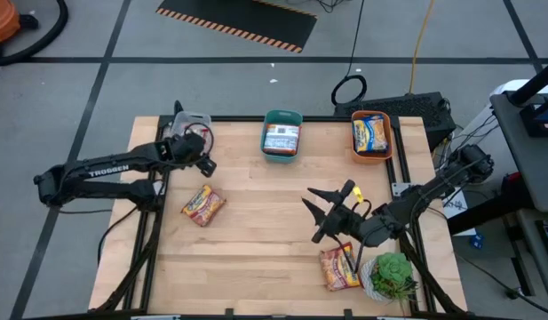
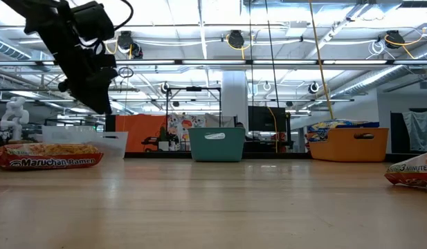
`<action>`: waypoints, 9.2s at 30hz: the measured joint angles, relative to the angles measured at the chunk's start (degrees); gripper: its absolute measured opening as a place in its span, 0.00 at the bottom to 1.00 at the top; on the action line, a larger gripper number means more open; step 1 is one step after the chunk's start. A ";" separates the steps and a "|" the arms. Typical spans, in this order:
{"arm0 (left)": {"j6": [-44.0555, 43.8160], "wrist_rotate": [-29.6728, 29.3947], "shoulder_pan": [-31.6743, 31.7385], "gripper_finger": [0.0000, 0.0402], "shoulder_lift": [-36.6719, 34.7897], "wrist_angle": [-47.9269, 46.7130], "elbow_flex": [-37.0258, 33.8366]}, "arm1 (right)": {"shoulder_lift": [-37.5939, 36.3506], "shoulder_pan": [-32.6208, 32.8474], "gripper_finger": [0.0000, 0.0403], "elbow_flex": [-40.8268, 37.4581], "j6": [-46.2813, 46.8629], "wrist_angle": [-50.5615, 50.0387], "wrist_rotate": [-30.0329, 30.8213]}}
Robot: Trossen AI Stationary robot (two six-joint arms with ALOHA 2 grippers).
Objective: Sort Maruchan noodles
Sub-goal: Put the right red noodle pack into the transparent bin
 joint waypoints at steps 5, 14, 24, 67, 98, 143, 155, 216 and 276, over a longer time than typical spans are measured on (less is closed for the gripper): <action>-6.60 0.01 -7.34 0.44 0.00 0.04 0.00 | -0.02 0.66 0.36 0.00 15.12 -6.04 -1.83; -18.69 0.00 -19.89 0.44 0.00 6.55 0.00 | -0.09 -1.31 0.36 0.00 57.69 -23.60 -36.50; -23.50 -3.75 -29.71 0.44 0.02 15.55 0.00 | -0.09 0.90 0.33 0.00 87.40 -52.63 -45.71; -34.83 -8.79 -40.95 0.44 9.10 17.95 -0.02 | 0.00 0.78 0.41 -16.39 103.63 -44.91 -64.84; -33.19 -8.76 -40.95 0.44 9.16 19.56 0.00 | 0.00 1.76 0.00 -16.41 93.74 -40.88 -69.32; -32.82 -8.79 -41.37 0.44 9.16 20.28 0.00 | -0.04 -6.66 0.47 -16.41 76.77 -27.23 -56.94; -32.66 -8.76 -41.37 0.44 9.16 20.20 0.00 | -3.26 -5.48 0.49 -16.41 73.03 -34.57 -57.08; -33.17 -8.72 -41.28 0.44 9.16 18.67 0.00 | -0.11 -1.51 0.37 -30.64 65.51 -10.54 -56.18; -32.53 -8.79 -41.93 0.44 9.16 19.34 -0.04 | -2.97 -8.13 0.01 -29.37 64.12 -8.17 -58.91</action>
